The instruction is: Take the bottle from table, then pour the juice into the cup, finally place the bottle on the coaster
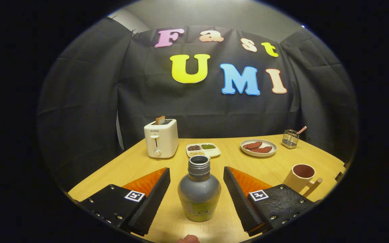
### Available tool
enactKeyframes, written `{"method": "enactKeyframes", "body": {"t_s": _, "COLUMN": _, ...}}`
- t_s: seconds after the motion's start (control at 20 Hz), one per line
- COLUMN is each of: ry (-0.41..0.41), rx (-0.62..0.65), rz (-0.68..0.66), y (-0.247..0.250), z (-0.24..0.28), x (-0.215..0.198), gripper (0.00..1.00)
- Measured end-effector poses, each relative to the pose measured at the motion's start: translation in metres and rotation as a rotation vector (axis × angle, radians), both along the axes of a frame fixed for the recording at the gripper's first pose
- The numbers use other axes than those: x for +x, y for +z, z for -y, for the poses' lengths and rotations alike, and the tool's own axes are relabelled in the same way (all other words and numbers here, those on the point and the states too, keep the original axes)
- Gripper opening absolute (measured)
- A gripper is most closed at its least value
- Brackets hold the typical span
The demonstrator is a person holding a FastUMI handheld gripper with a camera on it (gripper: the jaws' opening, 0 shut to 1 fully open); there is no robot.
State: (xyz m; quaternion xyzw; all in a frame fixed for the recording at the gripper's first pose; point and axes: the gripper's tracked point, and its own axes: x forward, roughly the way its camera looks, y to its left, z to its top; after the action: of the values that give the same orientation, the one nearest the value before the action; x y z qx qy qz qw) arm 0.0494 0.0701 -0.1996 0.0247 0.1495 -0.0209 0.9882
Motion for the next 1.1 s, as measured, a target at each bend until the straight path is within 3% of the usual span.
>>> {"method": "enactKeyframes", "body": {"t_s": 1.1, "ry": -0.019, "rx": 0.026, "rz": -0.200, "y": -0.090, "z": -0.002, "x": -0.014, "gripper": 0.97}}
